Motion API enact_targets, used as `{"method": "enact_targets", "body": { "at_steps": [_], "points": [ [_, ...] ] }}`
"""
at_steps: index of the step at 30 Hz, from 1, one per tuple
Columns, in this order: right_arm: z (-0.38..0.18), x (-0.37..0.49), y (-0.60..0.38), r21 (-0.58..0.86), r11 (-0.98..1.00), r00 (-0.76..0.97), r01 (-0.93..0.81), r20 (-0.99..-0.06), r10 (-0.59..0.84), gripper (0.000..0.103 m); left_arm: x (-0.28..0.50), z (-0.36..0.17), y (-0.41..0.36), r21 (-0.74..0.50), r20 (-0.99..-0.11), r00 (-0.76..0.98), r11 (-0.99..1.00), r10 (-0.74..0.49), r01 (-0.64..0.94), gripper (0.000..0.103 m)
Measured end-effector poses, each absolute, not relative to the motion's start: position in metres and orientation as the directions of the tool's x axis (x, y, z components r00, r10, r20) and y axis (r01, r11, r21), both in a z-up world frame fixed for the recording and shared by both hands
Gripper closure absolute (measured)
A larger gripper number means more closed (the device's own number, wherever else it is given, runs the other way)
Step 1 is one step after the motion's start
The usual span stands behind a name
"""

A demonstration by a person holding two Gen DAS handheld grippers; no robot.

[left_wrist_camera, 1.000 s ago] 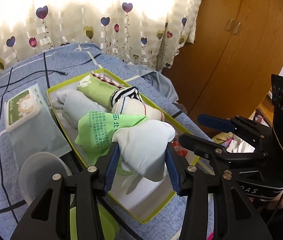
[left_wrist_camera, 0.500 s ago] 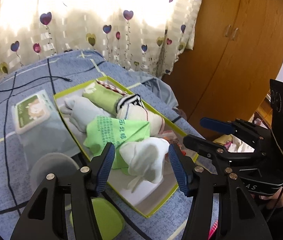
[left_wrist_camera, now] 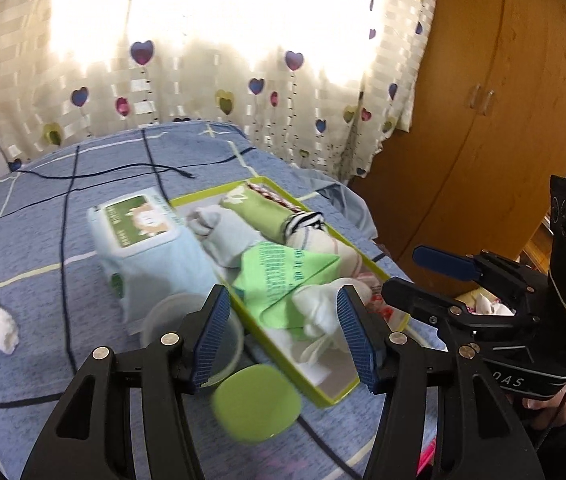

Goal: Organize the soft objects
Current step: 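Withdraw both tools toward the striped sock with white cloth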

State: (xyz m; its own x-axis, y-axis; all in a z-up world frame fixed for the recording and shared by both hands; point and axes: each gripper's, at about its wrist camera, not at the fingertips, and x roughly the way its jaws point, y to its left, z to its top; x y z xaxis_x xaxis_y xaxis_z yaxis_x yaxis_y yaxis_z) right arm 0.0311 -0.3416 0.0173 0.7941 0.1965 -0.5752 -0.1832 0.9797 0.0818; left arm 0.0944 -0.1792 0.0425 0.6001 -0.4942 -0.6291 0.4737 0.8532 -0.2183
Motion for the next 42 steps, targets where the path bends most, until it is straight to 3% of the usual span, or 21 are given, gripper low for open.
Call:
{"method": "enact_targets", "body": {
  "at_steps": [42],
  "points": [
    [0.013, 0.07, -0.192, 0.061, 0.882, 0.67, -0.468, -0.627, 0.398, 0.046, 0.089, 0.023, -0.034, -0.215, -0.643, 0.71, 0.957, -0.288, 0.193, 0.046]
  ]
}}
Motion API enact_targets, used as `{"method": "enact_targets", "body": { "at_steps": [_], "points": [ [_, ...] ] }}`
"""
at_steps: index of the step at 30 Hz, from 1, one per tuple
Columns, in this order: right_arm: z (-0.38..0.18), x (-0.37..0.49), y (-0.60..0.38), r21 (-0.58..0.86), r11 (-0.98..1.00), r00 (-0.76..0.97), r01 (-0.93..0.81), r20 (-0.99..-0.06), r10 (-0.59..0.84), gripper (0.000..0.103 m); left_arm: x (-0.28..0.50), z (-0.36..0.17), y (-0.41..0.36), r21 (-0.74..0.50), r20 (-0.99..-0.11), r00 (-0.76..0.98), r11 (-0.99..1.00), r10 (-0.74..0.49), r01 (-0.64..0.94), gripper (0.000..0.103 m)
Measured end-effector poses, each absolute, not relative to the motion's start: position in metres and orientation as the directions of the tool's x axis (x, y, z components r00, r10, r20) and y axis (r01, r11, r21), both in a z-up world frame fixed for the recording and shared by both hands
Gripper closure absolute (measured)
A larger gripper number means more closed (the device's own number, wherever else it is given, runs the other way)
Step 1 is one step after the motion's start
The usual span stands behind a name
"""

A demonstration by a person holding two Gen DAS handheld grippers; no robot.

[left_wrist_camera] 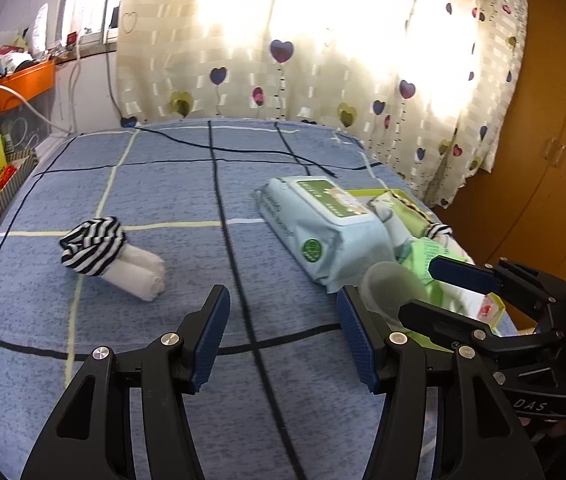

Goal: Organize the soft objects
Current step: 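Withdraw both tools toward the striped sock with white cloth, then grasp the white cloth with the right tool while the left tool grasps the striped sock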

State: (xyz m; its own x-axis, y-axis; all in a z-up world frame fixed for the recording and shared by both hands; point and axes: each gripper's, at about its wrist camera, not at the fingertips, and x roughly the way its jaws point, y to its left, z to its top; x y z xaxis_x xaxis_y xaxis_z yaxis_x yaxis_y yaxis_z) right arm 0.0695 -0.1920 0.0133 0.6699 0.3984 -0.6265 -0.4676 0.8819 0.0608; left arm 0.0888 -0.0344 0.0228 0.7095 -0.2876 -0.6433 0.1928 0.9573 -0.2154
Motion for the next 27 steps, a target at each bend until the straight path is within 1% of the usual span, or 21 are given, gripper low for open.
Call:
{"method": "enact_targets", "body": {
  "at_steps": [14, 23, 27],
  "points": [
    [0.002, 0.1, -0.137, 0.075, 0.856, 0.62, -0.511, -0.658, 0.428, 0.046, 0.106, 0.009, 0.025, -0.196, -0.667, 0.718, 0.977, -0.198, 0.088, 0.046],
    [-0.009, 0.128, -0.083, 0.094, 0.824, 0.566, -0.559, -0.683, 0.462, 0.046, 0.124, -0.002, 0.081, -0.175, -0.685, 0.719, 0.985, -0.121, -0.001, 0.046],
    [-0.019, 0.143, -0.06, 0.112, 0.807, 0.532, -0.579, -0.699, 0.478, 0.046, 0.131, -0.009, 0.104, -0.178, -0.694, 0.712, 0.984, -0.106, -0.027, 0.046]
  ]
}}
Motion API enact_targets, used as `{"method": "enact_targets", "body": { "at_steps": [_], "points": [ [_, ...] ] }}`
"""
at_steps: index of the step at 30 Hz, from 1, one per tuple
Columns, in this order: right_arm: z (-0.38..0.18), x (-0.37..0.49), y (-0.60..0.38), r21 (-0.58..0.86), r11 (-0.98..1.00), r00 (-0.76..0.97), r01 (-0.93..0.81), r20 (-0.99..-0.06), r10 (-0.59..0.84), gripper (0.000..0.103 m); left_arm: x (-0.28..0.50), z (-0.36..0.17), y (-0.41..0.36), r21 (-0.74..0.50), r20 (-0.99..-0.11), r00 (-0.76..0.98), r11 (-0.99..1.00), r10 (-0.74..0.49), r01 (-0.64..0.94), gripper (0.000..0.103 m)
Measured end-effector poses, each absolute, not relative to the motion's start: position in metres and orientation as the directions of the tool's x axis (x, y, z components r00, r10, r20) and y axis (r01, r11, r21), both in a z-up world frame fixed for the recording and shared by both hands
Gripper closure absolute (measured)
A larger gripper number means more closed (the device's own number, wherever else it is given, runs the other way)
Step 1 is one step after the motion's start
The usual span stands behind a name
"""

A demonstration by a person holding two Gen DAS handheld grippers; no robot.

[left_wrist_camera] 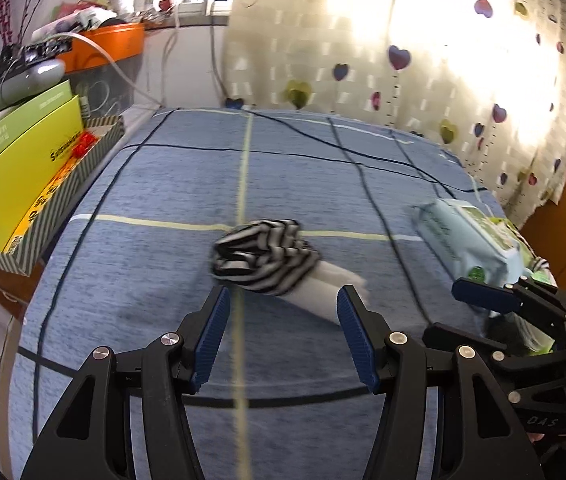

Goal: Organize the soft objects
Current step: 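Grasp the white cloth with the right tool while the left tool grasps the striped sock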

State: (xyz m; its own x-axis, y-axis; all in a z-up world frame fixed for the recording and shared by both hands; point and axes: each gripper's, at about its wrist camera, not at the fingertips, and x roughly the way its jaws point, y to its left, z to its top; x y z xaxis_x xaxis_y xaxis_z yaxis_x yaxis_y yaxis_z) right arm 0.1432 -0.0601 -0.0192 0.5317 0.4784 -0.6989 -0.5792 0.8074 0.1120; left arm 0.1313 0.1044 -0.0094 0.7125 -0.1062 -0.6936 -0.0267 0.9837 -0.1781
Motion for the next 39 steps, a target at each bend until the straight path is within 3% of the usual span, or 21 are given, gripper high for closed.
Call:
{"method": "enact_targets", "body": {
  "at_steps": [20, 21, 22, 25, 33, 39],
  "points": [
    [-0.065, 0.203, 0.01, 0.102, 0.77, 0.45, -0.63, -0.76, 0.469, 0.046, 0.168, -0.02, 0.152, -0.247, -0.708, 0.69, 0.968, -0.151, -0.041, 0.046],
    [-0.064, 0.202, 0.011, 0.098, 0.767, 0.45, -0.634, -0.76, 0.469, 0.053, 0.17, -0.021, 0.151, -0.247, -0.709, 0.688, 0.968, -0.154, -0.039, 0.046],
    [-0.063, 0.201, 0.011, 0.098, 0.762, 0.45, -0.64, -0.756, 0.475, 0.071, 0.172, -0.022, 0.15, -0.247, -0.712, 0.685, 0.968, -0.156, -0.037, 0.046],
    [-0.06, 0.195, 0.011, 0.084, 0.751, 0.459, -0.655, -0.746, 0.483, 0.08, 0.176, -0.025, 0.145, -0.253, -0.717, 0.676, 0.967, -0.173, -0.021, 0.046],
    [-0.054, 0.173, -0.01, 0.071, 0.757, 0.468, -0.649, -0.748, 0.471, 0.081, 0.19, -0.025, 0.121, -0.229, -0.726, 0.655, 0.972, -0.209, 0.056, 0.046],
    [-0.058, 0.165, -0.033, 0.089, 0.78, 0.463, -0.619, -0.761, 0.455, 0.081, 0.202, -0.038, 0.098, -0.277, -0.753, 0.587, 0.952, -0.298, 0.127, 0.046]
  ]
}}
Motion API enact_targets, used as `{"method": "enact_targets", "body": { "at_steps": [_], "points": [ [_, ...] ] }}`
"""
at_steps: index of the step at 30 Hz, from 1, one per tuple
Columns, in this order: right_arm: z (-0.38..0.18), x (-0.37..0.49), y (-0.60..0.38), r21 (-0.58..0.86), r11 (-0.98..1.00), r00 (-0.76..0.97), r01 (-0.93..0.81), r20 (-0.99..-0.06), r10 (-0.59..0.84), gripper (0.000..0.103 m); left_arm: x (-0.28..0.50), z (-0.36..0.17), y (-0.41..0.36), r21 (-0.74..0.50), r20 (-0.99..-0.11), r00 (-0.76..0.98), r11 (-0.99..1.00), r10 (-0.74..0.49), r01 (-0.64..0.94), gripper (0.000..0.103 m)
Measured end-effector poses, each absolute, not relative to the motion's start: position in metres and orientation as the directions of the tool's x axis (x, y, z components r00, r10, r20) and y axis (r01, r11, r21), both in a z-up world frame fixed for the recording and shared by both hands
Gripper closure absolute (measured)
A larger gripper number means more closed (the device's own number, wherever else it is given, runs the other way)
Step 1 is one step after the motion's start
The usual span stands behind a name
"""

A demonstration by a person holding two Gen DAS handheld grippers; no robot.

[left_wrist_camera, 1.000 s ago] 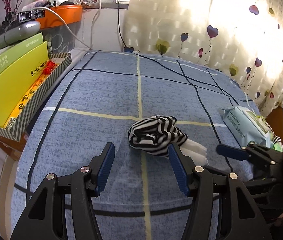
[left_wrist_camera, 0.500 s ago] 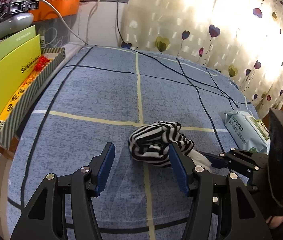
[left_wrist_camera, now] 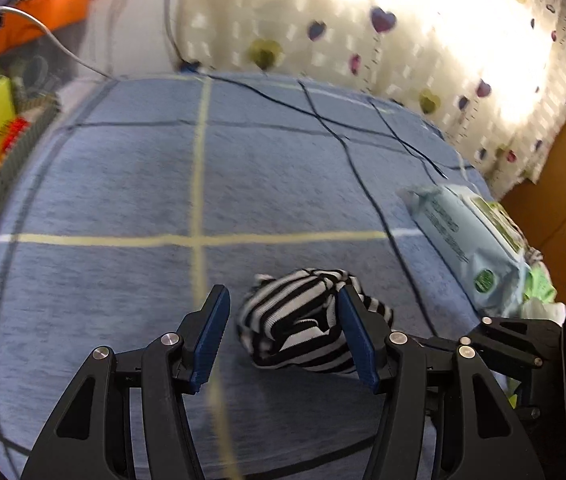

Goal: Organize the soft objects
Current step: 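Grasp the white cloth with the right tool while the left tool grasps the striped sock, then lift the cloth and striped sock with both tools and carry them over the tray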

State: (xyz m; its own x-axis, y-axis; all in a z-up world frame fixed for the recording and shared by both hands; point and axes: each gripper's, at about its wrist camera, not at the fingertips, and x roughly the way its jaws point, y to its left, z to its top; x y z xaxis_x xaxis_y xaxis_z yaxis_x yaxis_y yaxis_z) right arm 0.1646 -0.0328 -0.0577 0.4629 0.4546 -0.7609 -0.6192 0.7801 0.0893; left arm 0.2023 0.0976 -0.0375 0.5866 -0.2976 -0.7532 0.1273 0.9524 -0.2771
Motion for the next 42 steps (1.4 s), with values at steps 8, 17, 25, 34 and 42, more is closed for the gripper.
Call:
{"method": "enact_targets", "body": {
  "at_steps": [8, 17, 25, 34, 42],
  "points": [
    [-0.057, 0.157, -0.042, 0.089, 0.783, 0.462, -0.615, -0.764, 0.45, 0.081, 0.201, -0.042, 0.07, -0.247, -0.772, 0.562, 0.954, -0.299, 0.169, 0.046],
    [-0.051, 0.146, -0.054, 0.073, 0.788, 0.48, -0.611, -0.758, 0.442, 0.081, 0.186, -0.027, 0.064, -0.215, -0.747, 0.61, 0.964, -0.264, 0.154, 0.086],
    [-0.027, 0.127, -0.075, 0.052, 0.807, 0.544, -0.588, -0.713, 0.442, 0.081, 0.16, 0.002, 0.073, -0.228, -0.687, 0.69, 0.969, -0.228, 0.094, 0.087],
    [0.004, 0.107, -0.109, 0.064, 0.829, 0.611, -0.556, -0.645, 0.459, 0.081, 0.13, 0.022, 0.057, -0.201, -0.645, 0.743, 0.978, -0.176, 0.056, 0.087],
    [0.024, 0.09, -0.135, 0.052, 0.848, 0.665, -0.527, -0.596, 0.45, 0.081, 0.114, 0.035, 0.041, -0.184, -0.618, 0.77, 0.981, -0.159, 0.055, 0.087]
  ]
}}
